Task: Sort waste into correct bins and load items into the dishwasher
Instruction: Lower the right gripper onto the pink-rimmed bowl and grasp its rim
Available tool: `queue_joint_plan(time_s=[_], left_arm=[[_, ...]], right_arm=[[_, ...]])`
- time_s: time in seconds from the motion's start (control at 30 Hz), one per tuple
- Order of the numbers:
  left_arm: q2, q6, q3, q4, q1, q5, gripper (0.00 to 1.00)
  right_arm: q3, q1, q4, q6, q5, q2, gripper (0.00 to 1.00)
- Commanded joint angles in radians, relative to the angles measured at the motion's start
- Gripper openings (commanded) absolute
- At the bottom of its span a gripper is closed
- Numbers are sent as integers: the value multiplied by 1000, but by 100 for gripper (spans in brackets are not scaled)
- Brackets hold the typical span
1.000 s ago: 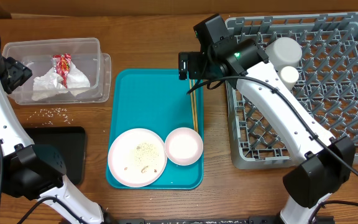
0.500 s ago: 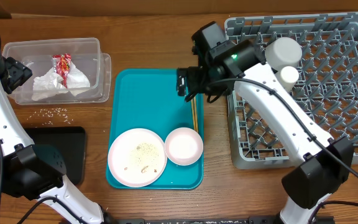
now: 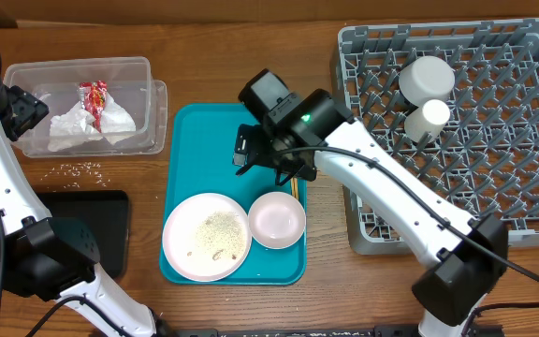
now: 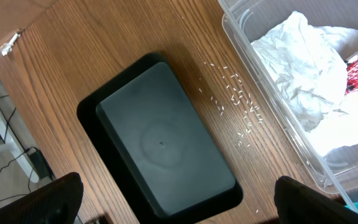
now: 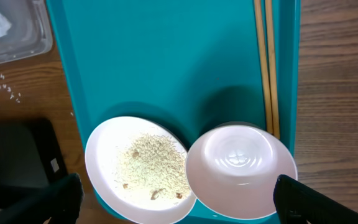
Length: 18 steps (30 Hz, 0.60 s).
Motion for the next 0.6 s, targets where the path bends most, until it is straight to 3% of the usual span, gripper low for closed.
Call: queue_joint_plan(time_s=[0.0,0.57], left_arm=[[7,9,-8,-1,5,0,100],[7,9,-8,-1,5,0,100]], right_arm=[[2,34,6,79,46,45,100],[2,37,56,79,42,58,100]])
